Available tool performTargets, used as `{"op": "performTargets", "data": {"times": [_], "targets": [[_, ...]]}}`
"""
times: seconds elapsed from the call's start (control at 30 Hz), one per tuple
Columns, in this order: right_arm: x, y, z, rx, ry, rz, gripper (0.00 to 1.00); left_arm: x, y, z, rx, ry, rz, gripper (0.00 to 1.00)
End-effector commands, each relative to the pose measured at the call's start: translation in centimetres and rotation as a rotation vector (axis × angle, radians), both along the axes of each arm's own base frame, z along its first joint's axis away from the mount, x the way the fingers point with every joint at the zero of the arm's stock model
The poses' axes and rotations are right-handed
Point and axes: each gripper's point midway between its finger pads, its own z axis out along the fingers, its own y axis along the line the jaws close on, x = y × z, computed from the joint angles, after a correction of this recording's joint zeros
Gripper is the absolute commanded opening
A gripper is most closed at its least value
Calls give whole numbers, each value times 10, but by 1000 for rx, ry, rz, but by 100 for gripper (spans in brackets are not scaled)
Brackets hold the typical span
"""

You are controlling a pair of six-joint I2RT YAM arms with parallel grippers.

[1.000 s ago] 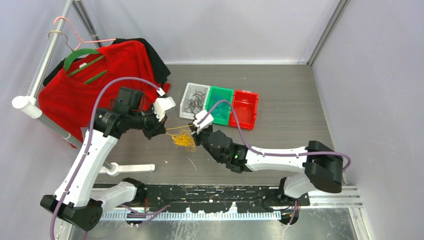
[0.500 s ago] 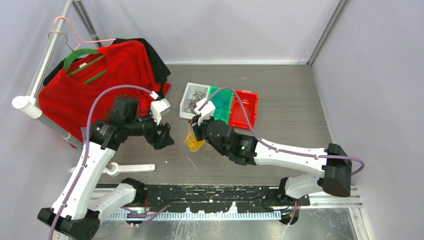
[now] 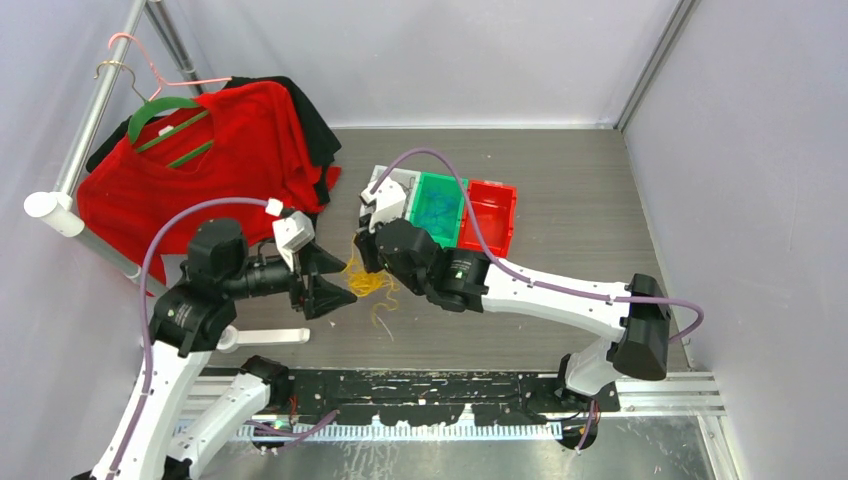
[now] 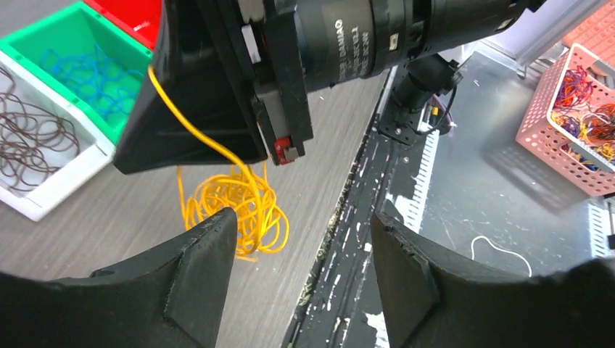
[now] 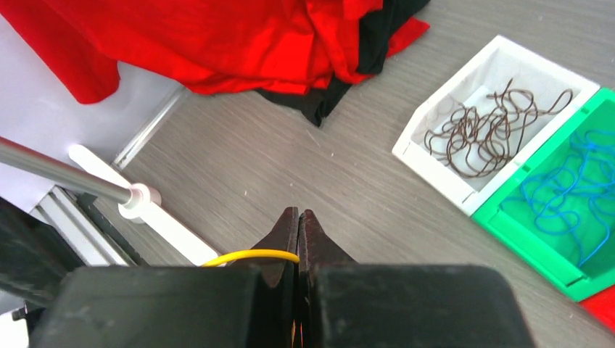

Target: Untangle the cables

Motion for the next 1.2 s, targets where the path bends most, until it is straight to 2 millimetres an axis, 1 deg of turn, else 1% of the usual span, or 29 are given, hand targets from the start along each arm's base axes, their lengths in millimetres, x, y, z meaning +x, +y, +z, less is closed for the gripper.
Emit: {"op": "performTargets", "data": {"times": [0.0,0.13,0.3,0.4,0.47,0.5,0.57,0.63,0.73,0.8,0.87,1.0,1.17], "targets": [[-6,6,29,104,28,-4,1,21,0,8,-36,-69,81,64],[-10,8,33,143,58,3,1,37,6,4,-30,-99,175,48],[-12,8,32,165,80,3,1,43,8,-1,-41,-54,230,38],[-13,10,32,177,93,6,1,54,14,-1,-64,-58,318,26],[-13,11,32,178,99,2,1,61,20,2,-72,-71,380,15],[-12,10,31,172,100,-2,1,65,25,2,-67,-80,419,10],[-11,6,32,173,102,-16,1,74,38,3,-42,-118,504,4],[-10,2,31,162,102,-38,1,84,53,2,10,-180,578,1],[-8,-4,30,137,103,-56,1,98,75,-2,104,-272,669,0],[-10,-6,29,120,109,-54,1,109,89,1,167,-346,730,0],[-11,-9,27,99,115,-53,1,119,98,8,220,-436,759,0],[-14,-23,24,47,101,-52,1,136,111,24,335,-591,777,0],[-14,-50,10,-95,51,-64,1,149,118,47,444,-787,761,0]]}}
